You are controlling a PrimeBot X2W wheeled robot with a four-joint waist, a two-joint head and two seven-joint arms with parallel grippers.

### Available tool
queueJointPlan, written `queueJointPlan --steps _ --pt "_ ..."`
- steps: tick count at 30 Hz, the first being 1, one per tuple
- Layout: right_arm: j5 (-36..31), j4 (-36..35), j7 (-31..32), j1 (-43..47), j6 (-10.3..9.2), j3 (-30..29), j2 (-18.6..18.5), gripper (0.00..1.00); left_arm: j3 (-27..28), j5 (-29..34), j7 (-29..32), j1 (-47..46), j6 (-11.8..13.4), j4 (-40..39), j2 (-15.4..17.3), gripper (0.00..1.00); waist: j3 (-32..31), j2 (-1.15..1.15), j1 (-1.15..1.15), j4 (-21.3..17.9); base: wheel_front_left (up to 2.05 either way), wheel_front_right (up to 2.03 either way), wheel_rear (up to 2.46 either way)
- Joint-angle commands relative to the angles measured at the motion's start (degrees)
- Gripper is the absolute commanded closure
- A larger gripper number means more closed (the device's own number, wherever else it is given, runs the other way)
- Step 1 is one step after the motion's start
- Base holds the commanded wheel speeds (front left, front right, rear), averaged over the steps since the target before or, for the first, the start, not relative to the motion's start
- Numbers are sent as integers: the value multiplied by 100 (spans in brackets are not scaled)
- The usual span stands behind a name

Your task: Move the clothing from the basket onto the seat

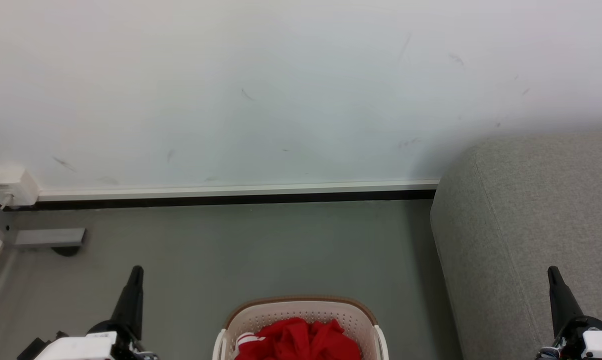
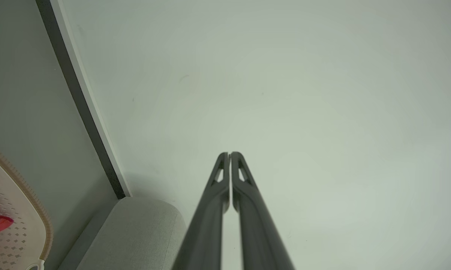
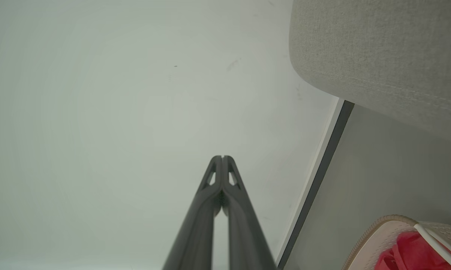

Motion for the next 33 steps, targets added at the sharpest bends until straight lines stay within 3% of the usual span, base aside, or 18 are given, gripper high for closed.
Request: queueJointPlan --steps 1,33 --pt "12 -23 18 -77 2 -23 -44 100 12 -83 20 -40 -39 -23 39 100 0 0 0 0 0 0 0" --pt "12 -23 18 -78 2 -23 -44 100 12 -83 20 -40 -39 -24 39 100 0 0 0 0 0 0 0"
